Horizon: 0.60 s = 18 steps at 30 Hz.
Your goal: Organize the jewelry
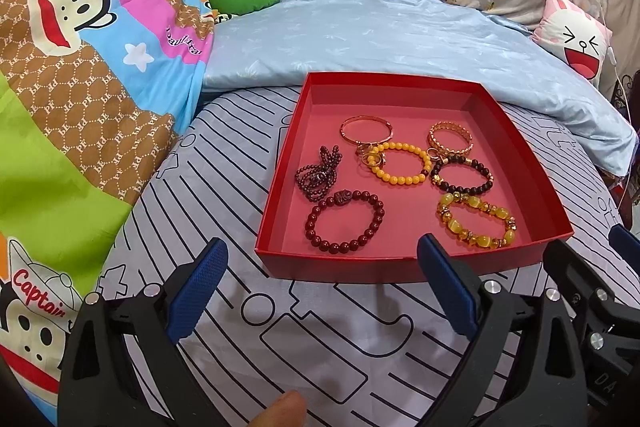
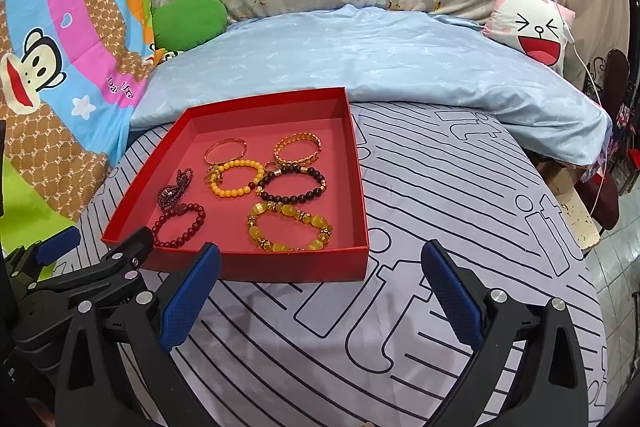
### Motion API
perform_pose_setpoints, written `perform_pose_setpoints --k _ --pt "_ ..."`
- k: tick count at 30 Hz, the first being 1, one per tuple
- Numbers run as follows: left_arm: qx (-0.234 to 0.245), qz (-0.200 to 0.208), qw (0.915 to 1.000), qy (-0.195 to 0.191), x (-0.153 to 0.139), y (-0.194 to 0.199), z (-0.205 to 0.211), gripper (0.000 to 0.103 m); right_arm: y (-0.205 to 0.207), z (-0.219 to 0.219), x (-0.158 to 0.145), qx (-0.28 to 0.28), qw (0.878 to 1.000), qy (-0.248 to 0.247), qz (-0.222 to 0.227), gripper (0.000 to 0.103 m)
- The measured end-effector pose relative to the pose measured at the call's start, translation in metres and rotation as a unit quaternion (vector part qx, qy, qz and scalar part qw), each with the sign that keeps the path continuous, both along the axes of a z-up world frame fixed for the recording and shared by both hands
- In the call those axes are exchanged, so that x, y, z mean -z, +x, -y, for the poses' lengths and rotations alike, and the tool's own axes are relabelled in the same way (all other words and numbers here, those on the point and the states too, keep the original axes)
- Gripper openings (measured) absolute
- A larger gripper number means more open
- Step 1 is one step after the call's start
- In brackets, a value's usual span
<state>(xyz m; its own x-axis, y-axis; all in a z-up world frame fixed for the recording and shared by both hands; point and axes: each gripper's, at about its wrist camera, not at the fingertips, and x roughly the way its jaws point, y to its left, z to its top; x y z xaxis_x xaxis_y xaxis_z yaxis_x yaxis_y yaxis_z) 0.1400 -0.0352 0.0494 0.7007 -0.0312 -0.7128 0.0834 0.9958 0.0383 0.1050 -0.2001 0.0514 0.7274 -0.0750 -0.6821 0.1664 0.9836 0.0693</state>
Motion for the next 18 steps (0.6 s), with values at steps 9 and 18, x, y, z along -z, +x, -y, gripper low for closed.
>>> perform_pose_setpoints --k 9,18 --pt "0.002 0.0 1.0 0.0 0.0004 -0.0007 0.0 0.091 0.0 -0.0005 0.0003 0.001 1.0 -0.002 -0.001 0.097" --pt "0.002 0.0 1.0 -0.001 0.0002 -0.0008 -0.0004 0.091 0.0001 -0.0006 0.0006 0.001 1.0 -0.002 -0.001 0.097"
